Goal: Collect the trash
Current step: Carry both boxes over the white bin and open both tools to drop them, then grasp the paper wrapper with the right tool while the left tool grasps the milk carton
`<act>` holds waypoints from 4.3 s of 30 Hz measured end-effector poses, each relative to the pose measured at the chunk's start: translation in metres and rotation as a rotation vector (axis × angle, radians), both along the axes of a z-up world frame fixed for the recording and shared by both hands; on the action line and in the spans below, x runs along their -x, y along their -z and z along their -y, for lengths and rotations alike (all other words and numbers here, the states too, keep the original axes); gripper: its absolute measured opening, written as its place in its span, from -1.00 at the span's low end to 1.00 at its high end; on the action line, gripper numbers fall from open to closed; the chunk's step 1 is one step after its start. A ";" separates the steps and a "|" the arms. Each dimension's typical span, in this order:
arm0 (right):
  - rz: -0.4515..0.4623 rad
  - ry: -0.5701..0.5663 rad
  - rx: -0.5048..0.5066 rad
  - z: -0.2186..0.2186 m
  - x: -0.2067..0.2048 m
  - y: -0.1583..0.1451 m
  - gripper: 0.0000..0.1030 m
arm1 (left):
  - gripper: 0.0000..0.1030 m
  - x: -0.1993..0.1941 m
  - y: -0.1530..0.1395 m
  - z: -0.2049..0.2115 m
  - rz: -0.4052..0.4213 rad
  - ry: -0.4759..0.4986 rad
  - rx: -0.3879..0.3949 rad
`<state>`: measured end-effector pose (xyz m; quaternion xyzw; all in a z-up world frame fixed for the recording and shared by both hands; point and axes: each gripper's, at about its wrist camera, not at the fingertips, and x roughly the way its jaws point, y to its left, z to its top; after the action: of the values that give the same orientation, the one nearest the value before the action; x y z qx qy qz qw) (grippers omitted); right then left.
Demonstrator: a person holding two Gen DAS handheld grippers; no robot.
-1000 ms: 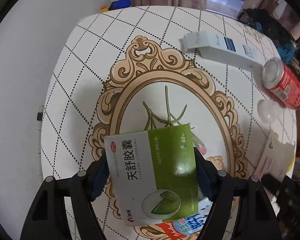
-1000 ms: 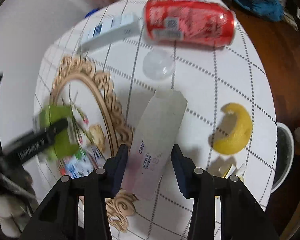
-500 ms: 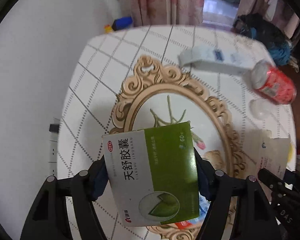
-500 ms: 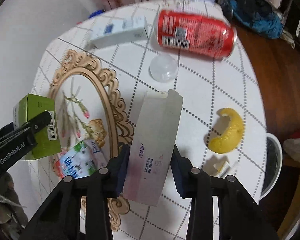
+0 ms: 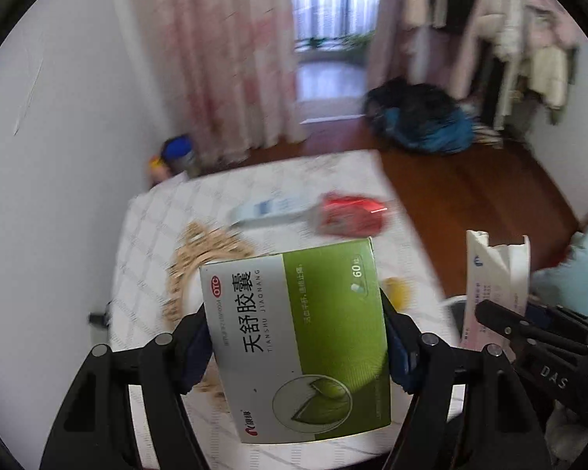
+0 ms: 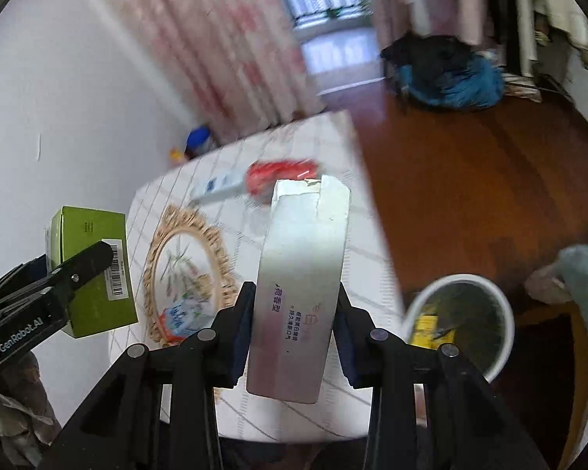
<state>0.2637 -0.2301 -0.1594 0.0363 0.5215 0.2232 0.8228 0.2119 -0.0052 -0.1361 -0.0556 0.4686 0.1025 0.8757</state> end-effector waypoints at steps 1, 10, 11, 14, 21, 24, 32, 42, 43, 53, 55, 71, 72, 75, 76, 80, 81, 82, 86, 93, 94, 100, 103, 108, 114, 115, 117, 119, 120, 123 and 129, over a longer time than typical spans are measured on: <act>0.007 0.020 -0.005 0.015 0.002 -0.005 -0.25 | 0.36 -0.003 -0.009 0.021 0.019 0.041 0.011; -0.067 0.272 0.053 0.189 0.003 0.025 -0.25 | 0.36 -0.053 0.028 0.159 -0.058 0.289 0.156; -0.097 0.299 0.054 0.205 0.001 0.041 -0.25 | 0.36 -0.058 0.038 0.168 -0.077 0.302 0.168; -0.186 0.361 0.033 0.238 -0.008 0.087 -0.25 | 0.36 -0.081 0.074 0.206 -0.153 0.358 0.198; -0.310 0.405 0.043 0.271 -0.039 0.175 -0.25 | 0.38 -0.112 0.138 0.273 -0.292 0.466 0.164; -0.344 0.402 0.045 0.275 -0.051 0.201 -0.25 | 0.43 -0.123 0.157 0.286 -0.332 0.479 0.147; -0.380 0.384 0.045 0.277 -0.071 0.234 -0.10 | 0.89 -0.129 0.179 0.296 -0.388 0.468 0.103; -0.393 0.383 0.170 0.274 -0.058 0.233 0.88 | 0.90 -0.127 0.179 0.294 -0.387 0.436 0.060; -0.393 0.387 0.184 0.274 -0.056 0.230 0.88 | 0.90 -0.126 0.176 0.293 -0.385 0.433 0.056; -0.355 0.397 0.242 0.275 -0.037 0.191 0.89 | 0.90 -0.111 0.148 0.285 -0.349 0.405 0.033; -0.344 0.400 0.246 0.275 -0.033 0.181 0.89 | 0.90 -0.107 0.141 0.284 -0.339 0.401 0.035; -0.168 0.406 0.197 0.272 0.007 0.048 0.89 | 0.90 -0.061 0.051 0.265 -0.182 0.358 0.076; -0.156 0.406 0.188 0.270 0.008 0.039 0.89 | 0.90 -0.058 0.042 0.261 -0.164 0.353 0.080; -0.111 0.402 0.144 0.261 0.013 0.006 0.89 | 0.90 -0.052 0.022 0.247 -0.123 0.334 0.089; -0.100 0.398 0.132 0.257 0.014 -0.002 0.89 | 0.90 -0.050 0.014 0.239 -0.107 0.323 0.093; -0.059 0.358 0.071 0.221 0.015 -0.030 0.89 | 0.90 -0.040 -0.012 0.201 -0.050 0.261 0.102; -0.054 0.342 0.061 0.210 0.015 -0.033 0.89 | 0.90 -0.038 -0.017 0.189 -0.040 0.242 0.101; -0.050 0.316 0.054 0.194 0.012 -0.036 0.89 | 0.90 -0.035 -0.020 0.174 -0.033 0.216 0.095; -0.079 0.230 0.044 0.129 0.001 -0.018 0.89 | 0.90 -0.022 -0.011 0.109 -0.047 0.099 0.048; -0.231 0.067 0.088 0.014 -0.022 0.074 0.89 | 0.90 0.003 0.075 0.002 -0.229 -0.066 -0.020; -0.250 0.053 0.100 0.001 -0.024 0.089 0.89 | 0.90 0.006 0.091 -0.009 -0.263 -0.074 -0.036; -0.319 0.021 0.175 -0.047 -0.036 0.160 0.89 | 0.90 0.001 0.166 -0.035 -0.412 0.002 -0.072; -0.316 0.022 0.184 -0.059 -0.045 0.177 0.88 | 0.90 -0.008 0.189 -0.038 -0.449 0.065 -0.060; -0.297 -0.008 0.210 -0.079 -0.047 0.193 0.67 | 0.87 -0.019 0.208 -0.040 -0.449 0.123 -0.110; -0.209 -0.019 0.295 -0.094 -0.042 0.190 0.15 | 0.15 -0.019 0.216 -0.051 -0.445 0.100 -0.048; -0.204 -0.019 0.303 -0.094 -0.042 0.190 0.13 | 0.14 -0.019 0.216 -0.051 -0.443 0.100 -0.051; -0.196 -0.025 0.310 -0.095 -0.042 0.190 -0.01 | 0.13 -0.018 0.216 -0.050 -0.437 0.102 -0.055; -0.190 -0.033 0.310 -0.097 -0.041 0.189 -0.02 | 0.12 -0.018 0.214 -0.051 -0.435 0.103 -0.055; -0.185 -0.036 0.312 -0.097 -0.041 0.189 -0.03 | 0.11 -0.016 0.213 -0.050 -0.434 0.104 -0.056; -0.182 -0.038 0.314 -0.096 -0.040 0.187 -0.06 | 0.09 -0.016 0.211 -0.050 -0.432 0.096 -0.054; -0.199 -0.039 0.287 -0.097 -0.035 0.181 -0.09 | 0.05 -0.011 0.206 -0.054 -0.425 0.079 -0.053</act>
<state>0.2984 -0.1335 -0.3407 -0.0699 0.6275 0.1576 0.7593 0.2229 0.0493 -0.3419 0.0088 0.6415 0.0900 0.7618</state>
